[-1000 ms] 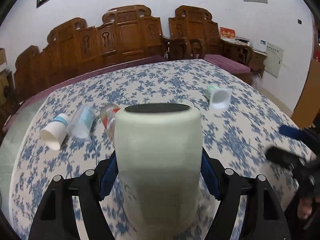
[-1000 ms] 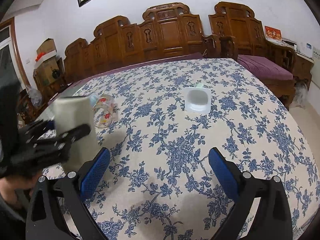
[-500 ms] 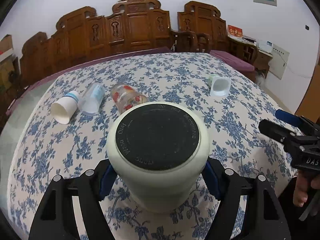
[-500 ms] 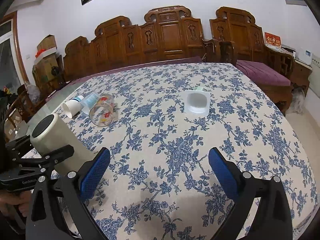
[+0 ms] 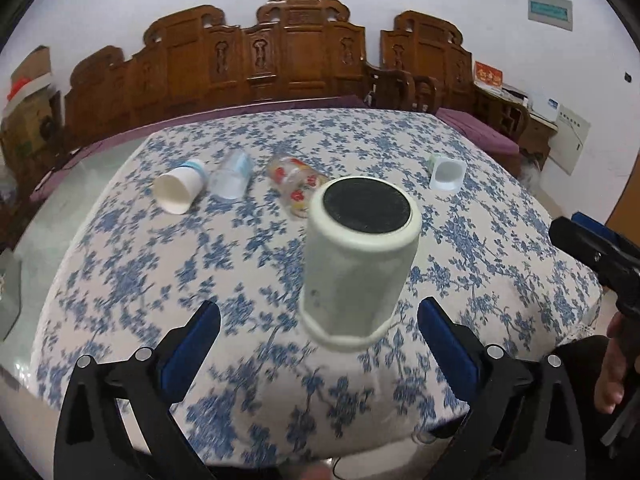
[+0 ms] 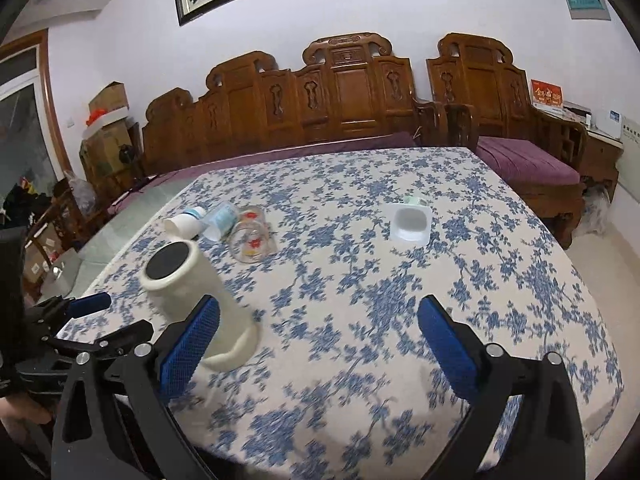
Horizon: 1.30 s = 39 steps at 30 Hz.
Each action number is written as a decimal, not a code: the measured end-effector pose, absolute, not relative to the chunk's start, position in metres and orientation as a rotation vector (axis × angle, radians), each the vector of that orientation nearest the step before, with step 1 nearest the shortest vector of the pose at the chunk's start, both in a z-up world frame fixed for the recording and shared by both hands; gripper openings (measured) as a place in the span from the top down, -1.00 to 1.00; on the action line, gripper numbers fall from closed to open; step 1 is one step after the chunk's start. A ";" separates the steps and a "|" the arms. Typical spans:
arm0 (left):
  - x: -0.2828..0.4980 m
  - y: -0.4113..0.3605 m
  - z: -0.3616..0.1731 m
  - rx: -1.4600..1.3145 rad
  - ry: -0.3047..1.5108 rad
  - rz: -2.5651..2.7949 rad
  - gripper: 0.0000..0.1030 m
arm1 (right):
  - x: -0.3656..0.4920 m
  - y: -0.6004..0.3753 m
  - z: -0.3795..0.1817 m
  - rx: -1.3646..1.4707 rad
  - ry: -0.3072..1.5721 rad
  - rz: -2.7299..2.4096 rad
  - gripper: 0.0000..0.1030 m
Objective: Flip cup upside down
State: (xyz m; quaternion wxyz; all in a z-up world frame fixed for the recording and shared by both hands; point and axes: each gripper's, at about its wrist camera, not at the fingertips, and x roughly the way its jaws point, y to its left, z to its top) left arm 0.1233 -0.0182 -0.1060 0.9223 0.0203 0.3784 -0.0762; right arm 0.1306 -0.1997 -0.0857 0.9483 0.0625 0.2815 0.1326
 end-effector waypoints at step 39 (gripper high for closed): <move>0.021 0.015 -0.023 0.014 0.548 -0.032 -0.85 | 0.027 -0.179 -0.020 0.092 0.383 0.266 -0.95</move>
